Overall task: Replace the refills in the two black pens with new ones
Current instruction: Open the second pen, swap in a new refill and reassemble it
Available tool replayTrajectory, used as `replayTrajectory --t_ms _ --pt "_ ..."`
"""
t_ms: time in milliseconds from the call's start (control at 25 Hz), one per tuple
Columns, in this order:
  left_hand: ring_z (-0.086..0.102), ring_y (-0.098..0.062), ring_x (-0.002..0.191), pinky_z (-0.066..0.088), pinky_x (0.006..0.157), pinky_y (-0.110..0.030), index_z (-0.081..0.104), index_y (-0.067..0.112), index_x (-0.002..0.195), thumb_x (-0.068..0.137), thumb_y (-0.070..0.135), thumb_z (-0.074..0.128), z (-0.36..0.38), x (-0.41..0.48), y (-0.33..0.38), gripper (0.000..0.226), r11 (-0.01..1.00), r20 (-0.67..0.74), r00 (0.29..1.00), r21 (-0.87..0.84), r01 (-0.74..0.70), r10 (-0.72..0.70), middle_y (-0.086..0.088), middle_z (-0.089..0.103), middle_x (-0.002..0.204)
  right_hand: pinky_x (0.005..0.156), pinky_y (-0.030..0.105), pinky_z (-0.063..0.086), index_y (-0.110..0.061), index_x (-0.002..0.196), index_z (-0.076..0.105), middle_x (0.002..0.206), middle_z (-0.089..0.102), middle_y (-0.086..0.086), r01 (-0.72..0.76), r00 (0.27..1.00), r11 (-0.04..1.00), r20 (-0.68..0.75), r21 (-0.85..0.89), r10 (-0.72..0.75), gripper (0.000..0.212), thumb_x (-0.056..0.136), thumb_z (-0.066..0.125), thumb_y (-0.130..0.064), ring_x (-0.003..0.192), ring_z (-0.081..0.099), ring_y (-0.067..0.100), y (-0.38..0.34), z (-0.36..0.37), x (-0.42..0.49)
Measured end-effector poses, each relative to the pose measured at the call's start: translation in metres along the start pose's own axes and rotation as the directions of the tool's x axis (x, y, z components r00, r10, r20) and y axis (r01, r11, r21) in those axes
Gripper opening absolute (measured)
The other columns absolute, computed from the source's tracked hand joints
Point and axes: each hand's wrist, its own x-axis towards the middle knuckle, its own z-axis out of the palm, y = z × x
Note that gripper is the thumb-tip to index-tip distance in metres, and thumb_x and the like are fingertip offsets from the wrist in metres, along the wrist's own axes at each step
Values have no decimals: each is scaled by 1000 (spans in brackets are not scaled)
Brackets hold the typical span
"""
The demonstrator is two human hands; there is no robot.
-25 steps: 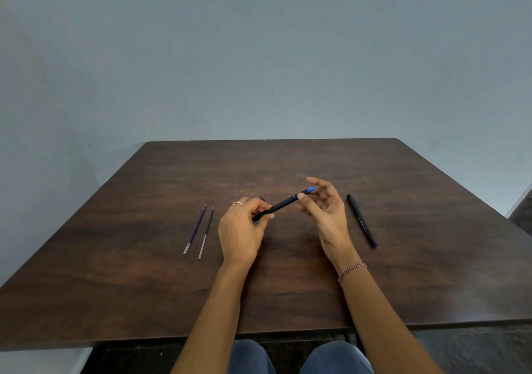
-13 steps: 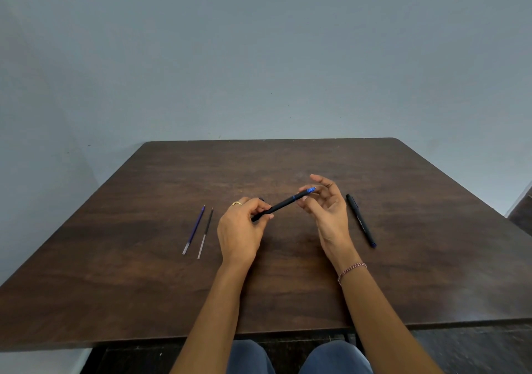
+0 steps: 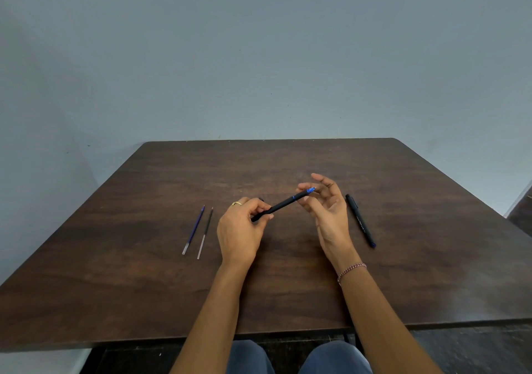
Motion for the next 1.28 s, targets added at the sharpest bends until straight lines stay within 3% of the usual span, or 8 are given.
replayTrajectory --t_ms 280,560,840,1280 --pt "58 -1 73 48 60 -24 70 33 80 69 21 81 0 -1 0 19 1000 -7 1000 -20 2 -2 18 60 76 77 27 56 -20 109 61 84 70 -2 -20 999 1000 -29 18 20 35 81 69 0 86 68 15 0 1 -1" --pt "58 -1 73 50 61 -25 70 31 82 70 22 81 0 -1 0 18 1000 -8 1000 -16 -1 1 17 61 77 81 27 56 -19 109 66 94 73 1 -98 995 993 19 61 97 31 86 62 2 99 68 18 4 1 1" --pt "59 -3 74 52 62 -28 70 30 82 71 22 80 -1 0 1 17 1000 -9 1000 -13 -7 6 16 63 79 79 25 55 -12 98 70 97 72 7 -101 995 993 5 54 101 19 86 62 0 98 68 19 3 2 1" --pt "59 -2 74 52 62 -26 70 30 82 70 21 80 0 0 1 18 1000 -11 1000 -19 -24 24 16 63 79 68 21 56 -9 84 66 83 74 -2 -92 993 995 -81 -25 90 8 80 72 -7 76 71 12 0 3 1"
